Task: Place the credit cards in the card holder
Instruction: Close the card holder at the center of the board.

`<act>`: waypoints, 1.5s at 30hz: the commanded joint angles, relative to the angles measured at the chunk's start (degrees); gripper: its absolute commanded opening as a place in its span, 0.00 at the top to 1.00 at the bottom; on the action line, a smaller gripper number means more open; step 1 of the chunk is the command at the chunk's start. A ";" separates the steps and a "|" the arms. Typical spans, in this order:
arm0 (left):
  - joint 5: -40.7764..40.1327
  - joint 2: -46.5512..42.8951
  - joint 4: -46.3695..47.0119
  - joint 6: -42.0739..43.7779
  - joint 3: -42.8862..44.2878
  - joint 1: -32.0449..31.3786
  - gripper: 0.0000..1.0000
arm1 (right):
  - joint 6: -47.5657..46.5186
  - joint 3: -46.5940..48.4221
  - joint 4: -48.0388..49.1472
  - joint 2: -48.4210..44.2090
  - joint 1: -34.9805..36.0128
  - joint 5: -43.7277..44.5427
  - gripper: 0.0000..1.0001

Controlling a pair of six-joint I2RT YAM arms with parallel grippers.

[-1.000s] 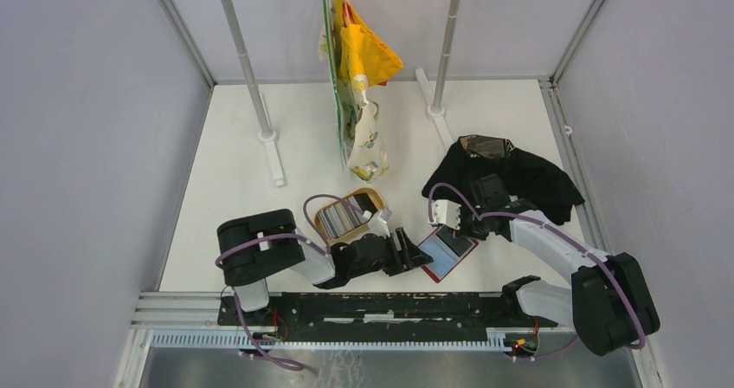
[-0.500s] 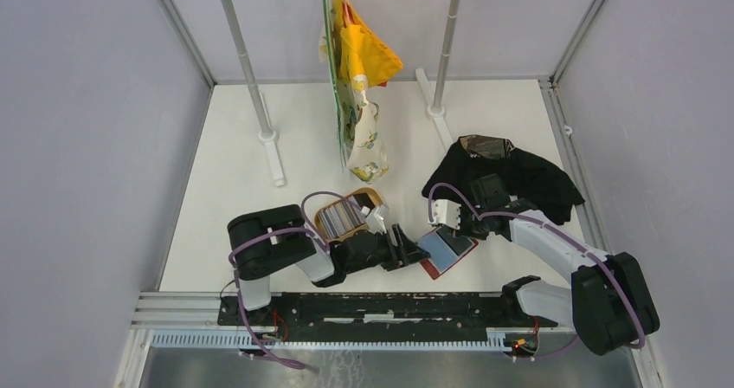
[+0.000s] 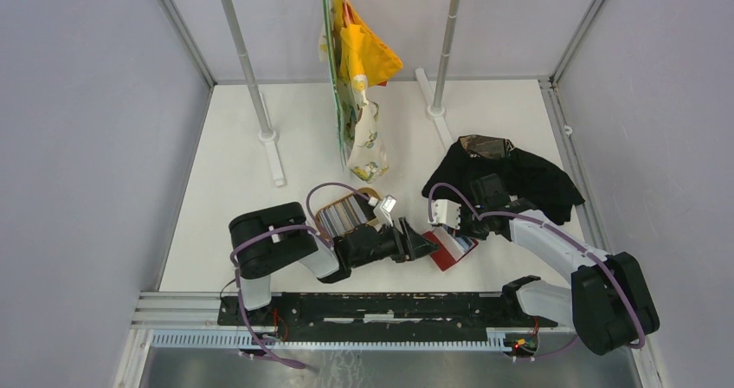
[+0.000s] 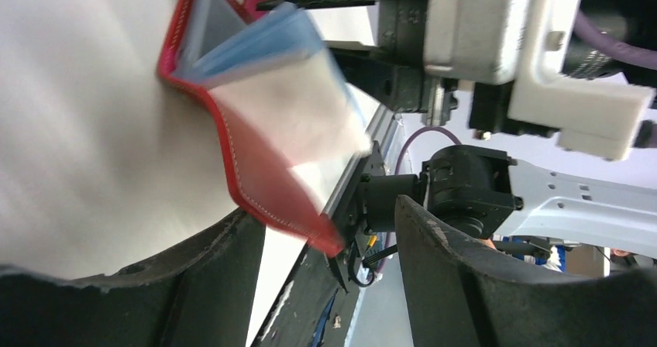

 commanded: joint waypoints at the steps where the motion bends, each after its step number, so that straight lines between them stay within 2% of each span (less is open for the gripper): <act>1: 1.83 1.42 5.12 4.46 3.10 0.46 0.32 | 0.57 -0.13 -3.63 1.40 0.21 -3.54 0.68; 14: 5.20 6.25 2.60 5.40 10.59 2.01 0.35 | 4.64 2.47 -3.42 -1.14 -1.14 -6.21 0.65; 27: 0.48 5.91 -12.50 11.41 15.46 2.20 0.46 | 8.57 2.89 -0.26 -11.86 -11.56 -15.55 0.52; 33: -3.25 4.66 -24.86 15.51 19.95 2.21 0.52 | 11.66 2.18 1.87 -10.48 -14.33 -10.86 0.41; 39: -6.29 3.52 -31.88 17.69 21.59 2.13 0.56 | 13.43 3.09 1.09 -6.72 -16.17 -10.58 0.40; 45: -6.13 3.53 -32.75 18.80 21.97 2.16 0.57 | 14.49 3.83 0.12 -4.99 -19.04 -14.35 0.42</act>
